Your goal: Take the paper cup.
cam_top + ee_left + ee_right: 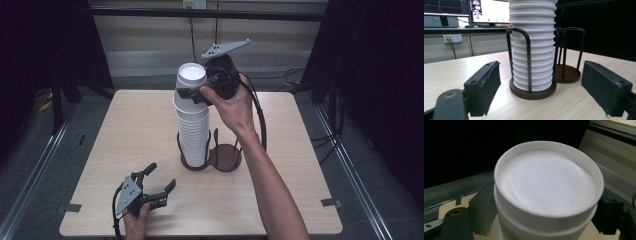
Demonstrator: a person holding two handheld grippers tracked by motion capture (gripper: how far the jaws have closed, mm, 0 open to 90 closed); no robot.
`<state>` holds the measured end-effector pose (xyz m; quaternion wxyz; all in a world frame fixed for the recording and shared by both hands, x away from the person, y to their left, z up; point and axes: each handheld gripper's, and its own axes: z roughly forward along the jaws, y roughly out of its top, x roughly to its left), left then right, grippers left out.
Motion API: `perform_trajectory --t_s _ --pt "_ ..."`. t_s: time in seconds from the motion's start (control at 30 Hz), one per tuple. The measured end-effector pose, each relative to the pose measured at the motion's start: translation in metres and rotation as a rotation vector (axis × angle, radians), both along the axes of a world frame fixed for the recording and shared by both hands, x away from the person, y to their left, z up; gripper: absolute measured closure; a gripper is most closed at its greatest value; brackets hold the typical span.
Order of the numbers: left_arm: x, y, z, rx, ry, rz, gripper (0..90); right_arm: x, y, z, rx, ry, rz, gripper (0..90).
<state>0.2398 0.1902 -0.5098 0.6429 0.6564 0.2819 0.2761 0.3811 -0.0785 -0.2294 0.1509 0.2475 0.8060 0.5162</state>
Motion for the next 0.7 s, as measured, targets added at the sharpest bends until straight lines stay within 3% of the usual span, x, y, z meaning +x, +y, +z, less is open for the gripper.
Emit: perform_trajectory --t_s 0.33,0.7 --pt "0.0000 0.0000 0.0000 0.000 0.000 0.000 15.7 -0.0012 -0.0025 0.0023 0.070 -0.016 -0.010 19.8" --pt "0.0000 0.0000 0.0000 0.000 0.000 0.000 15.7 -0.0046 -0.0034 0.0076 0.113 -0.046 -0.013 20.4"
